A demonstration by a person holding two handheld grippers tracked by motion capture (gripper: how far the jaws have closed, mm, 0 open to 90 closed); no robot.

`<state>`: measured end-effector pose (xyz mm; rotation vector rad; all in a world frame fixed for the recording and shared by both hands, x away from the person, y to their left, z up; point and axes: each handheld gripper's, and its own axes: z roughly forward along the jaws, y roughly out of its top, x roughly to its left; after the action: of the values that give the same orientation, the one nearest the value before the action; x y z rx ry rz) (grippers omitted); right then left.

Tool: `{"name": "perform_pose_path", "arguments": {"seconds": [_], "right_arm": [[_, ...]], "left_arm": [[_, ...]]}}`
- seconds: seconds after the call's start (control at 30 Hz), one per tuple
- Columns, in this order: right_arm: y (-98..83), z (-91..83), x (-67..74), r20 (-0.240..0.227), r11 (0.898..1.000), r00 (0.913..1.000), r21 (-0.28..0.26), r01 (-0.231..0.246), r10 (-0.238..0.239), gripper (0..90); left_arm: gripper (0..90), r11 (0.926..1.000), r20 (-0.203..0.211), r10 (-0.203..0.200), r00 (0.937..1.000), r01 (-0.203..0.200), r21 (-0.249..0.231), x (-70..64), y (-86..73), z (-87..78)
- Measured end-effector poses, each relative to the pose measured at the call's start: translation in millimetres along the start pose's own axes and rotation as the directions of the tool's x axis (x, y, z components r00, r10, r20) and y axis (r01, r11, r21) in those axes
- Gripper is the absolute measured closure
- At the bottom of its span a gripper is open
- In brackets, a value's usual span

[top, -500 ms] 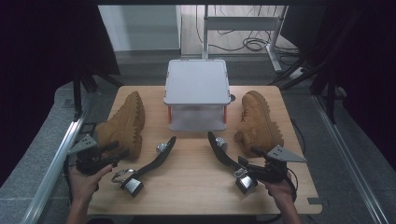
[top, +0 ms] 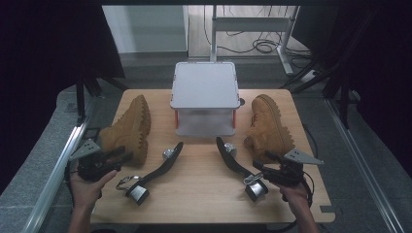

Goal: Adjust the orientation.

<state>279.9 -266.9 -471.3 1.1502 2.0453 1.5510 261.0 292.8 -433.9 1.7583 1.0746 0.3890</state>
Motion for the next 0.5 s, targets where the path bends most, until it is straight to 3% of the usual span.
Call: {"name": "perform_pose_path", "arguments": {"seconds": [0.03, 0.1, 0.2, 0.3, 0.5], "right_arm": [[5.2, -1.9, 3.0, 0.019, 0.998, 0.9975, -0.007, 0.068, -0.068, 36.3], [9.7, -4.6, 5.4, 0.013, 0.996, 0.9967, -0.026, 0.08, -0.08, 37.4], [13.1, -8.6, 7.6, -0.015, 0.997, 0.9981, -0.058, 0.059, -0.06, 38.0], [10.4, -12.5, 8.7, -0.023, 0.996, 0.9973, -0.049, 0.069, -0.07, 38.1], [7.1, -10.2, 7.0, -0.014, 0.998, 0.9982, -0.037, 0.057, -0.058, 37.9]], "left_arm": [[69.2, 0.9995, -0.011, 0.027, 0.9996, -0.027, 0.015, -4.7, 2.2, -0.4], [78.2, 0.9989, -0.014, 0.042, 0.999, -0.041, 0.023, -7.8, 2.9, -0.7], [88.2, 0.996, -0.013, 0.057, 0.9983, -0.056, 0.069, -20.5, 4.3, 2.4], [89.8, 0.9935, -0.007, 0.067, 0.9977, -0.066, 0.092, -23.8, 7.3, 8.4], [89.8, 0.9805, 0.021, 0.094, 0.9954, -0.096, 0.171, -32.8, 9.1, 38.3]]}}
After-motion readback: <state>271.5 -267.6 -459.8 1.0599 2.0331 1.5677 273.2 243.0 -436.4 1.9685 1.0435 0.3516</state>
